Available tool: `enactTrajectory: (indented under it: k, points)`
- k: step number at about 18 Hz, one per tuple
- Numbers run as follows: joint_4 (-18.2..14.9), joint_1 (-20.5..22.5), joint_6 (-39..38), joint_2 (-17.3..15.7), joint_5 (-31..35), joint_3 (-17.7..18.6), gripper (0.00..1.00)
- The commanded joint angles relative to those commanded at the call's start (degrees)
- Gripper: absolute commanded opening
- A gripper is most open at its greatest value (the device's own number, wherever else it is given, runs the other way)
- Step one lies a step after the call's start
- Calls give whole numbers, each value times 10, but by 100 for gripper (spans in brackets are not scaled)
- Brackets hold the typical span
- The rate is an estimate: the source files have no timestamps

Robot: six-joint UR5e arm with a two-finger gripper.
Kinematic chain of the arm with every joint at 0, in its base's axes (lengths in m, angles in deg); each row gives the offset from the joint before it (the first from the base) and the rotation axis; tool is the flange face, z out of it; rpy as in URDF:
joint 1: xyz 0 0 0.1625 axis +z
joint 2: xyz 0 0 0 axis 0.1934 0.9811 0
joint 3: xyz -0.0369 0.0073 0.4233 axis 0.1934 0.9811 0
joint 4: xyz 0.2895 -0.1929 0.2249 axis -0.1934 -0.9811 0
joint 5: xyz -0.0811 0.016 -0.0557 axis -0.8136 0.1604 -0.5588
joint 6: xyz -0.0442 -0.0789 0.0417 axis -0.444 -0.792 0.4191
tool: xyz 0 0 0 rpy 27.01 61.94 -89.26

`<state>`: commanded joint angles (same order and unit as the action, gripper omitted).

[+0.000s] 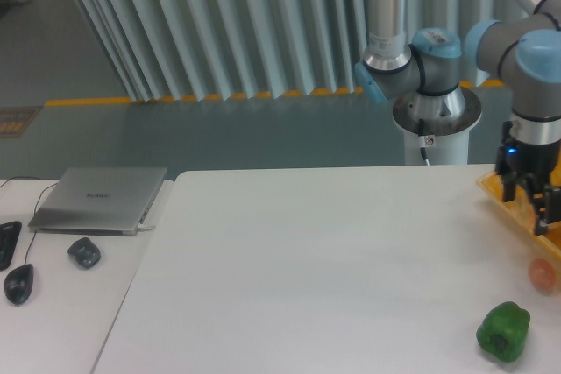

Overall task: Place the red pepper on the table
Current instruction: 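Raise the open gripper and move it over the yellow basket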

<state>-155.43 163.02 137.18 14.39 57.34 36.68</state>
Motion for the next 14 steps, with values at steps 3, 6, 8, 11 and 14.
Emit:
enactTrajectory:
  k: [3,6,8,11,14]
  points:
    - [0,16,96,2,29,0,100]
    - [0,27,122,-2,36,4,100]
    - [-5,32,138,-8,76,6,100]
    - [-10,36,202,-4,93,1,100]
    - [-11,61,308,-3,93,5,100]
